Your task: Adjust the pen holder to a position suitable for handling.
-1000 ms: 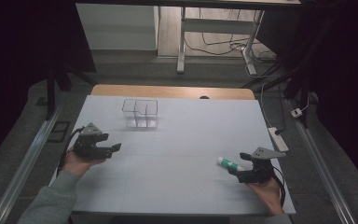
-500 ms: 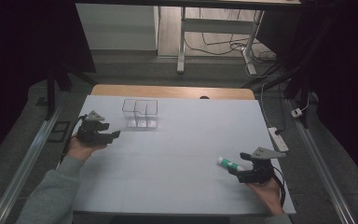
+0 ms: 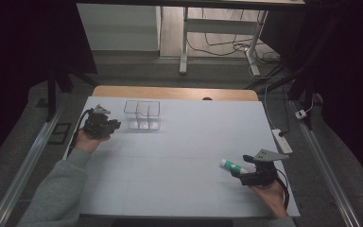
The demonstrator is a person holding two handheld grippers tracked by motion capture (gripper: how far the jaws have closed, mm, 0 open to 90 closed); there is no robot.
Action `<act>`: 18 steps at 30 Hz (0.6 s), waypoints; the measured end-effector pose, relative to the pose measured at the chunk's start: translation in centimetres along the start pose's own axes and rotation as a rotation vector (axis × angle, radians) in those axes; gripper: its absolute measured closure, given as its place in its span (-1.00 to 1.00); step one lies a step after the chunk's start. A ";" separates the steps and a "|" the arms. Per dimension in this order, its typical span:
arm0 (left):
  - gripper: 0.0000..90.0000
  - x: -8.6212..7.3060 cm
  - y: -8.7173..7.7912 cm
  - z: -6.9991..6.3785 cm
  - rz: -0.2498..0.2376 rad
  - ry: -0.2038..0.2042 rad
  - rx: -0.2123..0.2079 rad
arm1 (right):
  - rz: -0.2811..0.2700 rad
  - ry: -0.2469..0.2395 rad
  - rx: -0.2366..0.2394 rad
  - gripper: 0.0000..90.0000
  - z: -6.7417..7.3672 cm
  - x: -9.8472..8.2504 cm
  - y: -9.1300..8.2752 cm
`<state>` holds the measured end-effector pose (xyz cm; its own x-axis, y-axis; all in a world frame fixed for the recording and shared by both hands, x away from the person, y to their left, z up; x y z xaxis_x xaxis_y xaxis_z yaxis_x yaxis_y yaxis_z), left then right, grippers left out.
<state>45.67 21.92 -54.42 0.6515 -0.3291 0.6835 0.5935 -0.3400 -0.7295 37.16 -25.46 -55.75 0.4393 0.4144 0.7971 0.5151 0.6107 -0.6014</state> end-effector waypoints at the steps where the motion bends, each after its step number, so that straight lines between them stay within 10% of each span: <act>1: 0.85 0.1 0.3 0.1 0.005 0.002 0.002 | 0.005 -0.002 -0.003 -0.66 0.0 0.0 0.0; 18: 0.97 1.9 3.6 2.5 0.030 -0.029 0.013 | 0.016 -0.009 -0.014 -0.66 -0.1 -0.1 0.0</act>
<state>50.15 22.25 -55.80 0.6827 -0.3132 0.6602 0.5793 -0.3188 -0.7502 37.18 -25.55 -55.88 0.4406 0.4305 0.7877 0.5184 0.5944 -0.6148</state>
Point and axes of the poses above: each handheld gripper's, and its own axes: y roughly forward along the jaws, x roughly out of its top, z roughly to its left, the point moved 9 cm from there along y, roughly forward along the jaws, and after that the axes turned 2 degrees about z, right-handed, at the moved point
